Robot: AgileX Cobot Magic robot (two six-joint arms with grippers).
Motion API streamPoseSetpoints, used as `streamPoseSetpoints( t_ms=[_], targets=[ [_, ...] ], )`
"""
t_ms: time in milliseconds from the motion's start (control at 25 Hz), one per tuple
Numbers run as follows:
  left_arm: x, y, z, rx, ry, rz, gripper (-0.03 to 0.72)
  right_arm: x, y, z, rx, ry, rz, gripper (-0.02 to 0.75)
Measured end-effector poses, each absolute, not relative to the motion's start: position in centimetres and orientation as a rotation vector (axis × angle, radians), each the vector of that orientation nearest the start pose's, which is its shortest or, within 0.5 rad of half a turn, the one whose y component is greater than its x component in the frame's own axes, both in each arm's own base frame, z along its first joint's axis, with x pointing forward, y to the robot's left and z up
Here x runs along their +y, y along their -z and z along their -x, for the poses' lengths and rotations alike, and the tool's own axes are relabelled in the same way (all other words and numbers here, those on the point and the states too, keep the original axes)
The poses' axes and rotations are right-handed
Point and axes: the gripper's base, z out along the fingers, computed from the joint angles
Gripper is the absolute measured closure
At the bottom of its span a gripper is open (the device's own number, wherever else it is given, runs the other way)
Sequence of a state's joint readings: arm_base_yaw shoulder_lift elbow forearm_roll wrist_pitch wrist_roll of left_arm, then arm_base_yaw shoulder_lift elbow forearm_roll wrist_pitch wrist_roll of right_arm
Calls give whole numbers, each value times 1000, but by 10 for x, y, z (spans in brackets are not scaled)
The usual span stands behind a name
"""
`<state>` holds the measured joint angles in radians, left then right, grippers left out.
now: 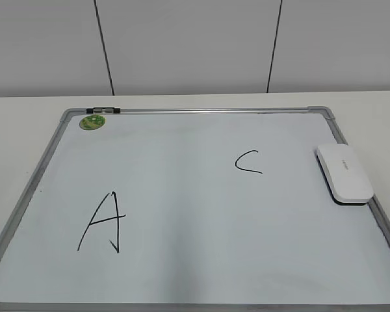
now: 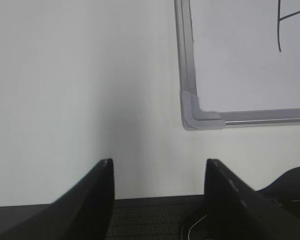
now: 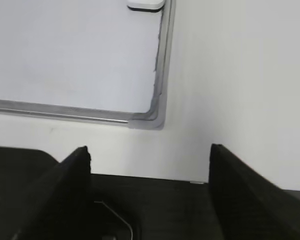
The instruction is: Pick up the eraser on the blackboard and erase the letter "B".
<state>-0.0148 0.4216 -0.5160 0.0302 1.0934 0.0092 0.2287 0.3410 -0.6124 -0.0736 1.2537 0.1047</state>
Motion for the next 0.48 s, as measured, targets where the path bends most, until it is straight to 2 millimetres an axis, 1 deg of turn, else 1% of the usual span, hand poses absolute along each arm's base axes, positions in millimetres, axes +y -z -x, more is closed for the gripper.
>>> streamPoseSetpoints(
  t_ms=[120,240,480],
  targets=[
    [2,-269,-57,2481,-37,-36,254,-4,-289,-29,2407,9,147,197],
    [2,-269,-57,2481,-37,-36,254,-4,-283,-33,2379,14,150,197],
    [2,-269,-57,2481,-37,-36,254,-3,-268,-36,2413,20,162,197]
  ],
)
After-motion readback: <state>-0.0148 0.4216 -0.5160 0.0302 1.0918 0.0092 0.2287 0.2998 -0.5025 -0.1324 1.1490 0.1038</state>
